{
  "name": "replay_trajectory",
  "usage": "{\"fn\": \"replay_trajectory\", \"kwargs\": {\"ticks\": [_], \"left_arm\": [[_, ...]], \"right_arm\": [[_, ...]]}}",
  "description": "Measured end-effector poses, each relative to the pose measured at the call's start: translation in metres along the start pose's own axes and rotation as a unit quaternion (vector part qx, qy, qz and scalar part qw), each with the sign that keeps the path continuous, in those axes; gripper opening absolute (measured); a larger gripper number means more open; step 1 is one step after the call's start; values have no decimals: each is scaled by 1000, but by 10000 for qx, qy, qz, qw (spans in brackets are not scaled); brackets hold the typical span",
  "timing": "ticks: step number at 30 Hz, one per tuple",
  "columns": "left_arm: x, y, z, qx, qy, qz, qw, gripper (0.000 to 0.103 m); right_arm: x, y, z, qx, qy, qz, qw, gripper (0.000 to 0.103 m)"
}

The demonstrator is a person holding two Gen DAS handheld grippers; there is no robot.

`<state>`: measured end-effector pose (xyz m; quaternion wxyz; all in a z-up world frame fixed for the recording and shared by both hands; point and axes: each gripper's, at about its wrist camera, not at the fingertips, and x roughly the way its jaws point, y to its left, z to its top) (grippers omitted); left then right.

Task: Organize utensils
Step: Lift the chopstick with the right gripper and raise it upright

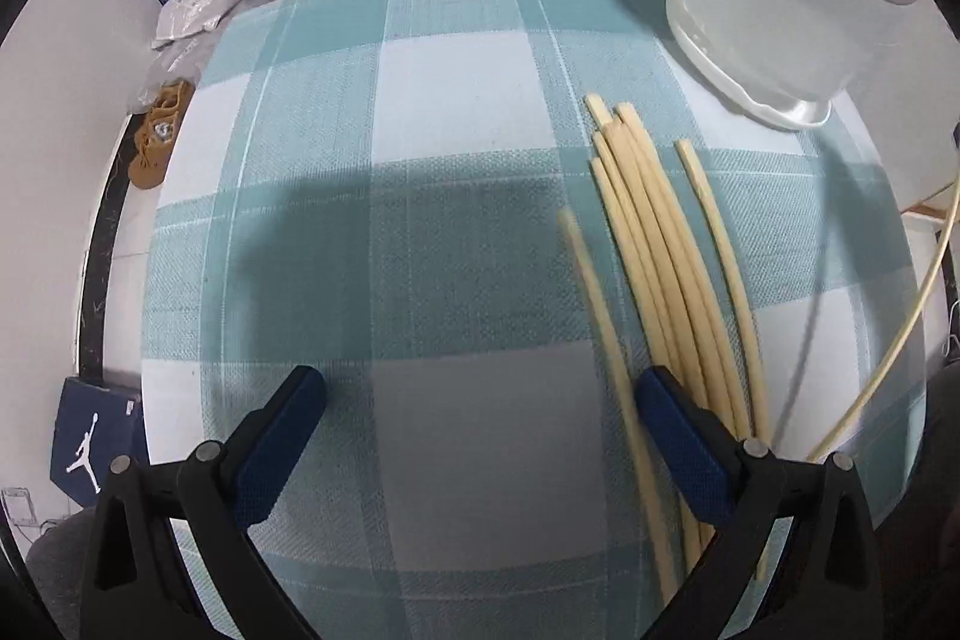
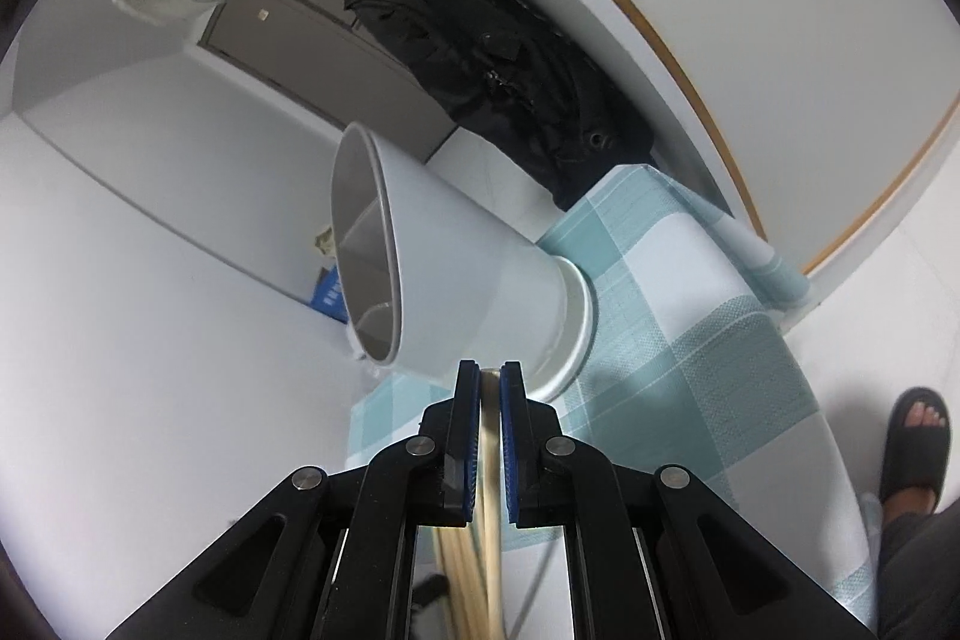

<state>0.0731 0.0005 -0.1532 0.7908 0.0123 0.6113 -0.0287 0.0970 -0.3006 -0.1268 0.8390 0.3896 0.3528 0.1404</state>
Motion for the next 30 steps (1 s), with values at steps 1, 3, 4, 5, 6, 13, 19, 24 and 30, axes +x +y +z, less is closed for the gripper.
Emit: {"fn": "replay_trajectory", "kwargs": {"ticks": [1,3,4,5,6,13,19,24,30], "left_arm": [[0,1,-1,-25,44,-5,10000,101],[-2,2,-2,-18,60,28,10000,101],[-2,2,-2,-21,78,35,10000,101],[0,0,0,-41,83,52,9999,100],[0,1,2,-73,85,63,9999,99],[2,-8,22,-148,118,46,9998,61],[3,-11,30,-236,241,5,9994,21],[5,-2,32,-563,153,-330,9978,1],[-17,2,31,-441,-407,-622,9963,1]], "right_arm": [[-2,-1,1,12,-25,0,10000,6],[-2,-3,1,49,-32,20,10000,6],[-3,-4,1,69,-22,27,10000,6],[-3,-4,1,81,-10,25,10000,6],[-4,-4,0,98,6,60,9999,6],[-14,-1,1,32,-90,181,9998,6],[-16,-3,2,93,-62,175,9998,6],[-15,3,1,-81,-18,133,9999,6],[-19,21,-8,-701,-86,111,9974,6]]}}
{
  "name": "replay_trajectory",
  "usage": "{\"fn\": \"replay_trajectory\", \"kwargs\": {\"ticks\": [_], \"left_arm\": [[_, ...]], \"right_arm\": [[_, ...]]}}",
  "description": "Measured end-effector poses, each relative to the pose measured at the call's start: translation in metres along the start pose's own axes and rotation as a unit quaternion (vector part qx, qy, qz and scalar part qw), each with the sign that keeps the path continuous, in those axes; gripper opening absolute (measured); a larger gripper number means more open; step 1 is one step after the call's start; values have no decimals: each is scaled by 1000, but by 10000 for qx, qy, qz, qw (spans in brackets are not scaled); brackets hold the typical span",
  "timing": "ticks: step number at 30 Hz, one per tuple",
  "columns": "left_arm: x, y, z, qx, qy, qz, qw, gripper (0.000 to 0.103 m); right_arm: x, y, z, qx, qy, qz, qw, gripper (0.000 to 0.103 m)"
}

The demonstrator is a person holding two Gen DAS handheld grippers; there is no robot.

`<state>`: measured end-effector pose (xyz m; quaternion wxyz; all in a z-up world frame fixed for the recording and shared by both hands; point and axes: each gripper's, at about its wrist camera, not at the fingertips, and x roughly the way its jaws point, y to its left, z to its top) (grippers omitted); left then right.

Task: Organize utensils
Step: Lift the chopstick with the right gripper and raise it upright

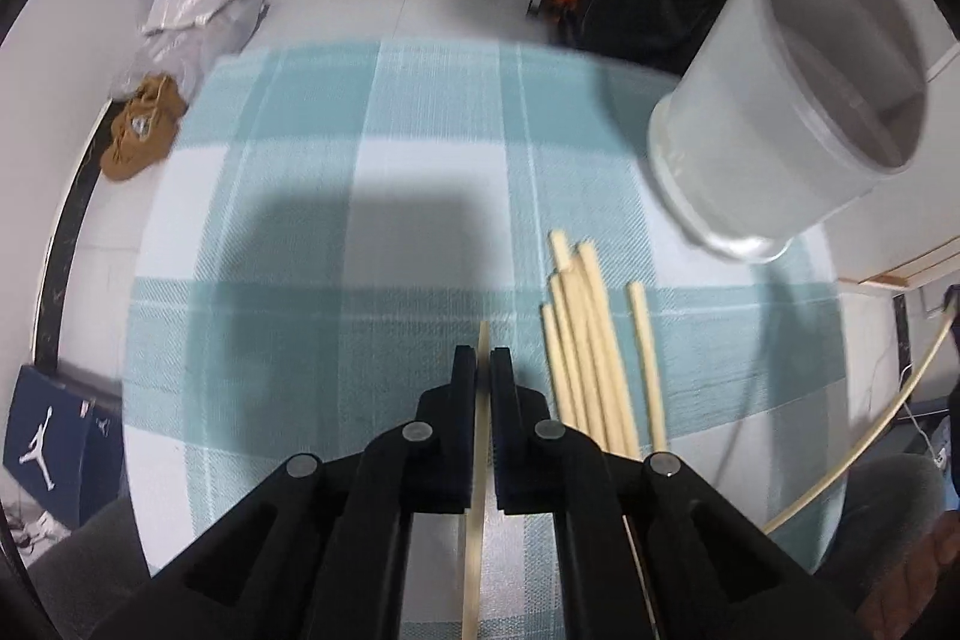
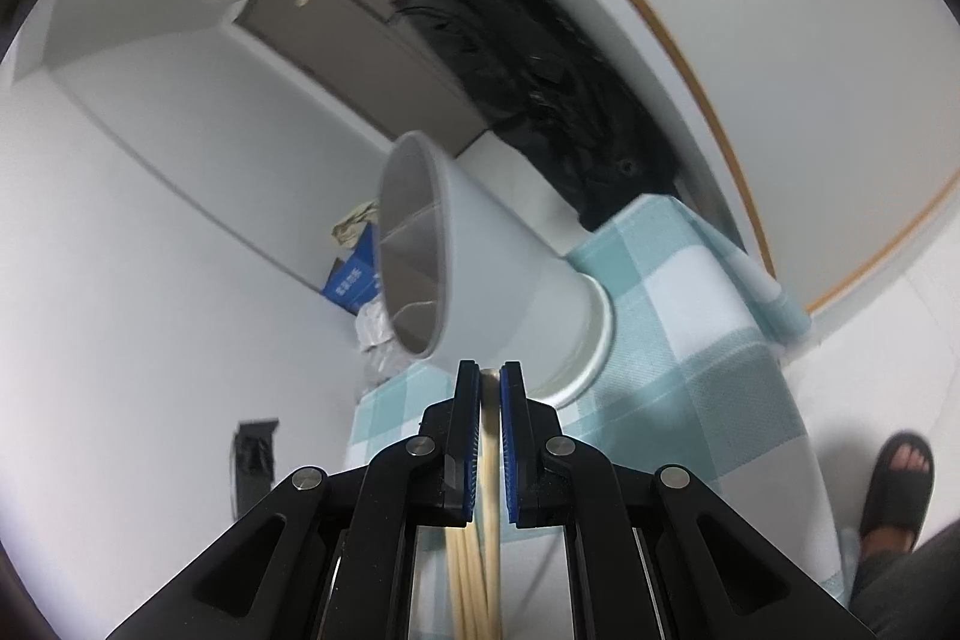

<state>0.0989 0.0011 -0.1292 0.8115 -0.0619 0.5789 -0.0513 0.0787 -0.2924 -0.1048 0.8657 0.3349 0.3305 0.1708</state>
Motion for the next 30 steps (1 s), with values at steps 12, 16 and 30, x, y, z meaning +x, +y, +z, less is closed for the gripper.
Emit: {"fn": "replay_trajectory", "kwargs": {"ticks": [12,16,30], "left_arm": [[-81,-4,-17,154,-1906,-789,9784,1],[-81,3,-10,272,-2047,-892,9744,1],[-109,-6,-11,780,-2238,-1092,9653,0]], "right_arm": [[-7,59,-17,-1077,-23,154,9941,6],[-10,81,-25,-1512,-56,126,9884,6],[-12,116,-32,-2153,-185,142,9763,6]]}}
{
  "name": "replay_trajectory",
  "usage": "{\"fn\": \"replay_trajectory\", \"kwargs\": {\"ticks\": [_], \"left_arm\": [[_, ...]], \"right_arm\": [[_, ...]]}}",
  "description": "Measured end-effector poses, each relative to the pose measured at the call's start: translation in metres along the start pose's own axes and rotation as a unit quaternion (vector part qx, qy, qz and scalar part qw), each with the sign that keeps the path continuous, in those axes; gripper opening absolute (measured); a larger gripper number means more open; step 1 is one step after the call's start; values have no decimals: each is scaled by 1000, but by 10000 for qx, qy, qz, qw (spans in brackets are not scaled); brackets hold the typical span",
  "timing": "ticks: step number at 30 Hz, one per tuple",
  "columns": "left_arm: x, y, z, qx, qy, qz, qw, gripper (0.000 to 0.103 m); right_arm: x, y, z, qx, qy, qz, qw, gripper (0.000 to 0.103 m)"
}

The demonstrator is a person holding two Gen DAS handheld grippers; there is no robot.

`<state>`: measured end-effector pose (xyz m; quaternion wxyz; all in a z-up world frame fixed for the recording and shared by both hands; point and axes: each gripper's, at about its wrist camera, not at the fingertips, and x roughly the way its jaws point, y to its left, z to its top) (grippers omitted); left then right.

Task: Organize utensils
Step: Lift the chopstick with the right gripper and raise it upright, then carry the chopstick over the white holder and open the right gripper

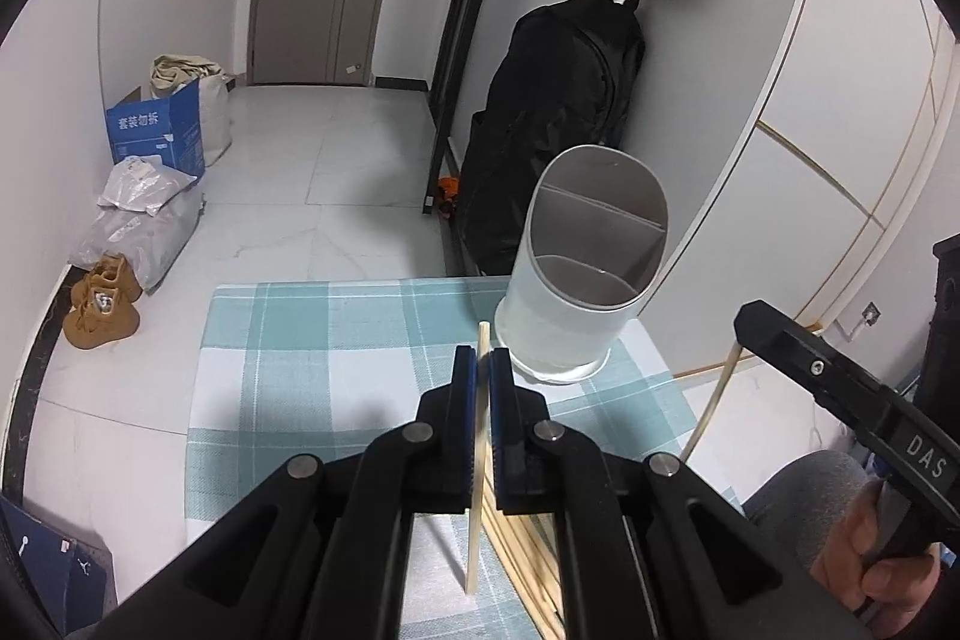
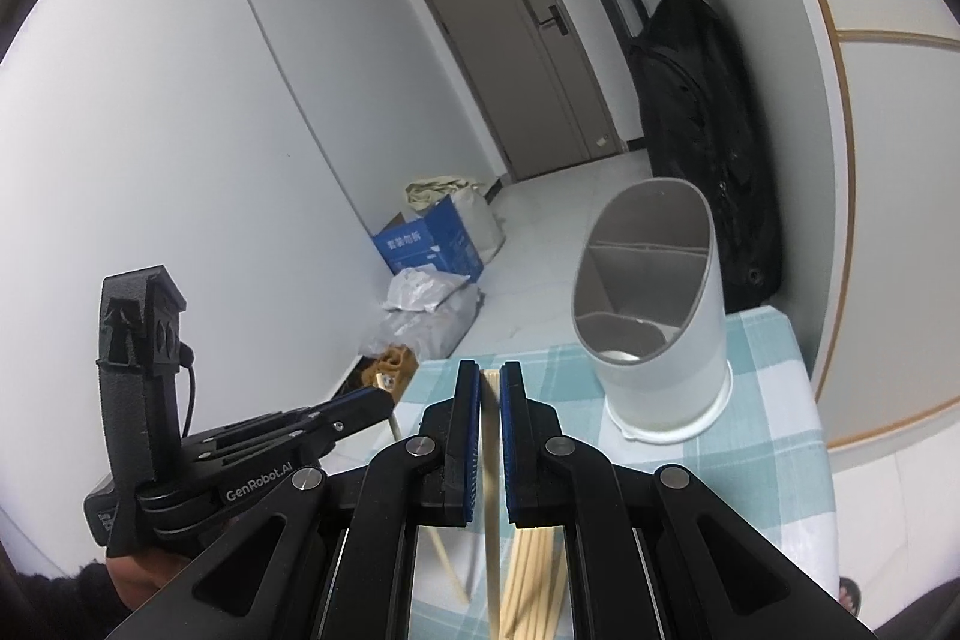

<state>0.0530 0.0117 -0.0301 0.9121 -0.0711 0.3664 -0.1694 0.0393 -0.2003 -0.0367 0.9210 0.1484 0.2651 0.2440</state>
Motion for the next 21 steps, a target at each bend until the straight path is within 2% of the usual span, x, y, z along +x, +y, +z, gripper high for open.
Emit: {"fn": "replay_trajectory", "kwargs": {"ticks": [10,18,21], "left_arm": [[-9,-12,25,275,-130,-79,9995,0],[-17,-25,54,442,-259,-128,9986,0],[-23,-27,74,364,-326,-202,9986,0]], "right_arm": [[-8,1,25,-91,-213,1,9997,6],[-16,-9,73,-162,-452,-91,9988,6],[-18,-14,99,-116,-545,-133,9984,6]]}}
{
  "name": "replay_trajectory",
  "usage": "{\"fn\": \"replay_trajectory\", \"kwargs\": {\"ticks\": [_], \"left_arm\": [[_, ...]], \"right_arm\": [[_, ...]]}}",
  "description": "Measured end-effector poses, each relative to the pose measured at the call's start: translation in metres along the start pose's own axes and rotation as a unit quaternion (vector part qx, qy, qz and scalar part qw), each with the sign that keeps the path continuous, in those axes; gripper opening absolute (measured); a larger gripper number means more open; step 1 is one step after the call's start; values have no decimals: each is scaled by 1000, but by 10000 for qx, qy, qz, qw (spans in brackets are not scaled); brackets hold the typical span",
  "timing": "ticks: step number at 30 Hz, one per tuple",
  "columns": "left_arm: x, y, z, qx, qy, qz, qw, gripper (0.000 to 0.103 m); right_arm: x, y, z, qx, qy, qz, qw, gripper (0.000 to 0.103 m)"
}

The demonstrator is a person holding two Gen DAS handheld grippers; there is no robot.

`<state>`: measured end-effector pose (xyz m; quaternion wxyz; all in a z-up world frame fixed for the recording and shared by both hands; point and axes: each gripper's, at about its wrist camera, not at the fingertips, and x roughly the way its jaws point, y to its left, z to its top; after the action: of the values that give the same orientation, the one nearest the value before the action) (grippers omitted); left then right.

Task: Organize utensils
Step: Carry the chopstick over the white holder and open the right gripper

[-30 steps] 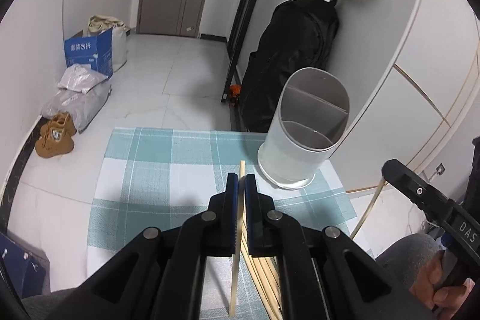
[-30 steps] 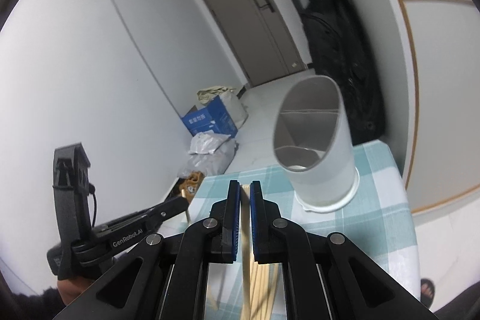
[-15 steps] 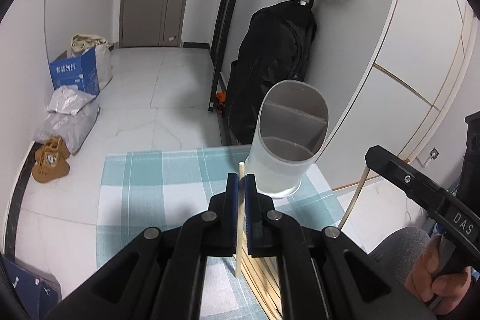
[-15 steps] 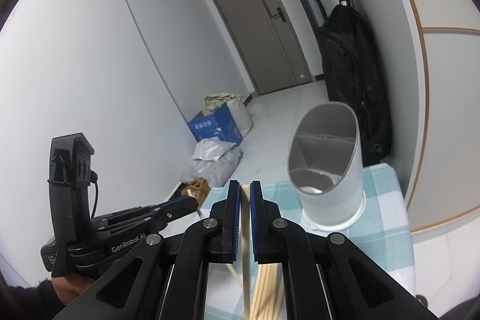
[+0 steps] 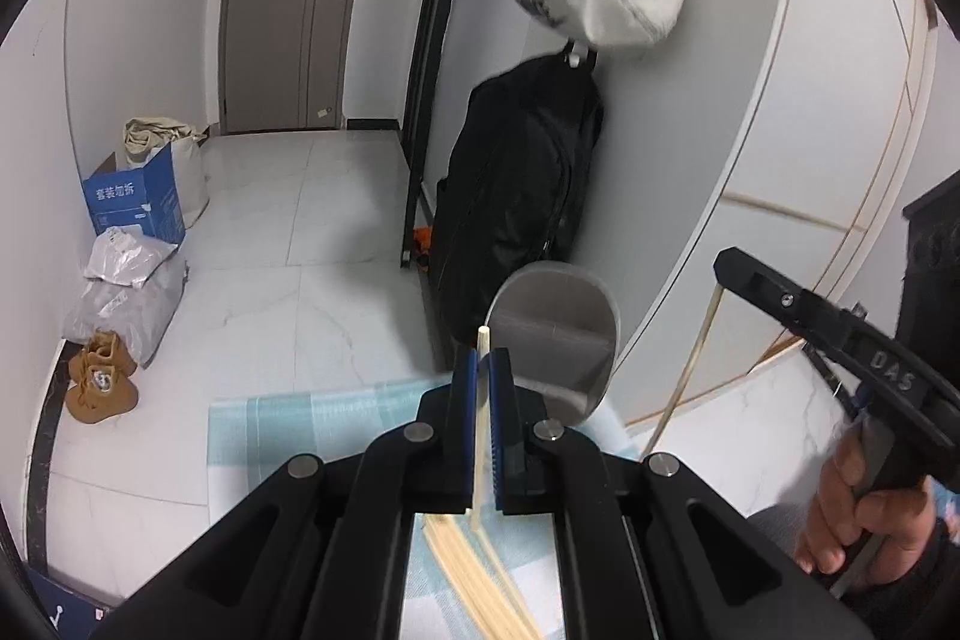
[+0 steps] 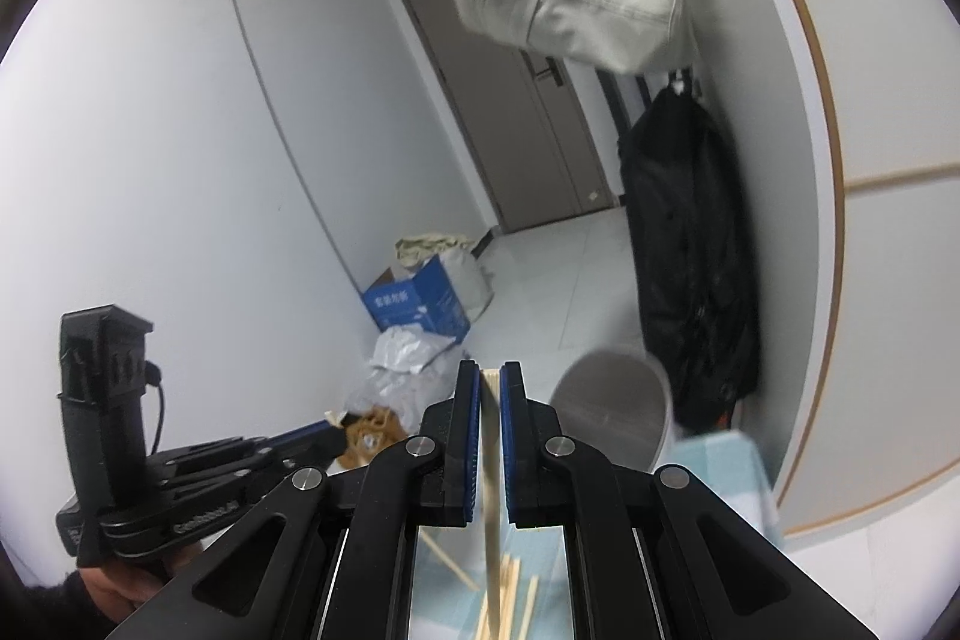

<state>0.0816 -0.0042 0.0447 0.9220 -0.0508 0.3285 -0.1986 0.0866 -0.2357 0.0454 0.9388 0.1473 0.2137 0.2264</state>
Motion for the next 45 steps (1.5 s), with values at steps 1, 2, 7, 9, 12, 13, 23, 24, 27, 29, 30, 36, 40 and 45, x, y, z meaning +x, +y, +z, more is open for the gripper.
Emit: {"fn": "replay_trajectory", "kwargs": {"ticks": [1,2,7,9,12,13,23,24,27,29,30,36,40,45], "left_arm": [[-1,0,8,-47,-10,-36,10000,0],[-1,-1,15,-67,-14,-66,10000,0],[-2,-8,55,7,-147,-249,9996,0],[0,-12,69,65,-194,-292,9994,0],[6,-20,88,173,-261,-358,9989,0],[9,-23,93,214,-283,-368,9987,0],[53,-25,108,425,-238,-561,9972,0],[57,-24,106,470,-203,-539,9972,0],[66,-24,101,556,-90,-582,9967,0],[72,-25,99,623,23,-582,9964,0],[75,-25,98,614,67,-629,9961,0],[88,-12,90,496,369,-754,9952,0],[93,-8,86,395,577,-847,9940,0],[88,-6,82,390,691,-857,9932,20]], "right_arm": [[0,-1,6,11,-22,-15,10000,6],[1,-3,14,23,-37,-32,10000,6],[6,-9,49,-10,-152,-152,9998,6],[10,-12,64,-31,-218,-194,9996,6],[18,-16,84,-147,-349,-319,9988,6],[19,-18,88,-184,-385,-362,9984,6],[54,-36,107,-600,-548,-730,9940,6],[57,-36,105,-704,-556,-776,9929,6],[63,-39,97,-858,-545,-774,9918,6],[66,-40,89,-917,-560,-755,9913,6],[68,-42,83,-932,-545,-787,9910,6],[83,-57,65,-687,-264,-613,9954,6],[89,-69,59,-299,-61,-457,9985,9],[87,-85,55,405,184,198,9988,16]]}}
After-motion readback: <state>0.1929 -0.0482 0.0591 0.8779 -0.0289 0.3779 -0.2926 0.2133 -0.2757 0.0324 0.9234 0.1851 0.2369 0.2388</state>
